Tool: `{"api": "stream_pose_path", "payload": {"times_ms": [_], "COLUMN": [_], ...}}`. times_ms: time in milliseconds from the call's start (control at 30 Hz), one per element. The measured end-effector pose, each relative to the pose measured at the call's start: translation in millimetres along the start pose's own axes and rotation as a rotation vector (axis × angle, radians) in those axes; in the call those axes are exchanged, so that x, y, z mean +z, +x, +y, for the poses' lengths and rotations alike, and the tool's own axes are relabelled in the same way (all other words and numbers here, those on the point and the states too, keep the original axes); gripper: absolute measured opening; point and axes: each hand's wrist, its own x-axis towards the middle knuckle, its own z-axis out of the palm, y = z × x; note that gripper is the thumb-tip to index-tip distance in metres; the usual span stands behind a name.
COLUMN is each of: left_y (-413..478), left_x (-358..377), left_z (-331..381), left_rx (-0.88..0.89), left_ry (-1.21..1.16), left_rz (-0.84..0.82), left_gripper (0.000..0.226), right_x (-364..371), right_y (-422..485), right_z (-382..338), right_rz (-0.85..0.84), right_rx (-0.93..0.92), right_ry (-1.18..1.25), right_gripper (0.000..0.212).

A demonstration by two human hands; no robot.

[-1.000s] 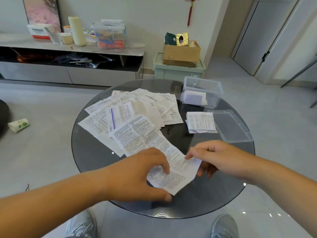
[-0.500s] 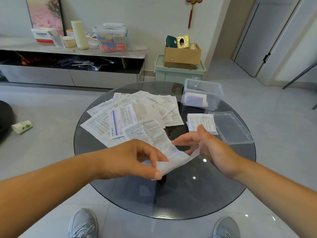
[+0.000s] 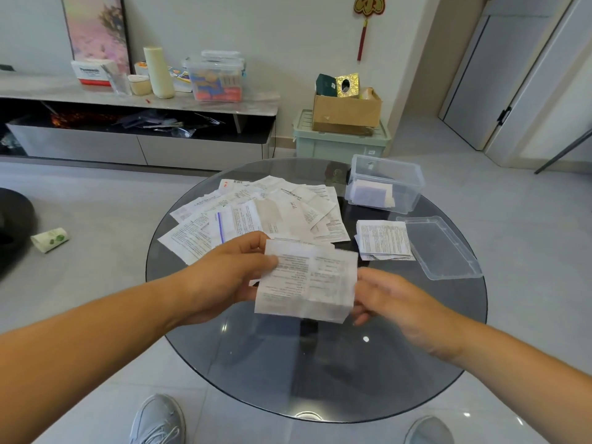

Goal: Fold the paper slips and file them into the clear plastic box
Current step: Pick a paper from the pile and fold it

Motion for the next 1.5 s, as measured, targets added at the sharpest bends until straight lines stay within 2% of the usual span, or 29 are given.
{"api": "stream_pose_path", "payload": {"times_ms": [67,167,233,333,400,433,533,600,733,800,900,1000,1100,1233,1400,1500], "left_y": [4,14,20,26,25,25,21,20,20,21,20,17,16,12,9,11], "left_x": [4,8,10,13,13,13,13,13,15,17,17,19,22,18,16,16], "left_z": [0,1,1,3,1,-1,-10,-13,-15,-14,-11,-9,-8,-7,-7,-7], "left_rx": [-0.025,-0.055,-0.072,-0.083,-0.049,-0.024,0.026,0.055,0.027,-0.02,-0.08,-0.11,-0.101,-0.083,-0.071,-0.095], "left_ry": [-0.016,0.057,0.153,0.34,0.613,0.759,1.071,1.159,1.266,1.328,1.4,1.485,1.545,1.534,1.488,1.345], "left_rz": [0.073,0.198,0.265,0.291,0.264,0.242,0.177,0.173,0.164,0.17,0.172,0.145,0.105,0.081,0.1,0.159], "left_gripper": [0.008,0.012,0.016,0.028,0.05,0.058,0.063,0.058,0.051,0.054,0.06,0.06,0.056,0.057,0.061,0.072], "right_x": [5,12,17,21,22,23,23,22,22,21,22,22,19,14,3,-1], "right_y": [4,16,24,33,34,33,30,28,28,26,24,24,23,19,10,8], "right_z": [-1,0,1,2,1,1,2,2,2,7,15,19,19,21,25,26], "right_rz": [0.069,0.225,0.338,0.446,0.444,0.425,0.361,0.331,0.303,0.289,0.134,0.04,0.018,-0.01,0.049,0.065], "right_rx": [0.013,0.058,0.095,0.141,0.152,0.148,0.149,0.165,0.133,0.019,-0.112,-0.109,-0.079,-0.082,-0.082,-0.084], "right_ry": [-0.046,-0.114,-0.158,-0.257,-0.313,-0.356,-0.533,-0.627,-0.872,-0.943,-1.031,-1.071,-1.093,-1.151,-1.087,-1.039], "right_gripper": [0.031,0.018,0.019,0.044,0.059,0.058,0.033,0.032,0.058,0.054,0.05,0.059,0.057,0.067,0.058,0.058]}}
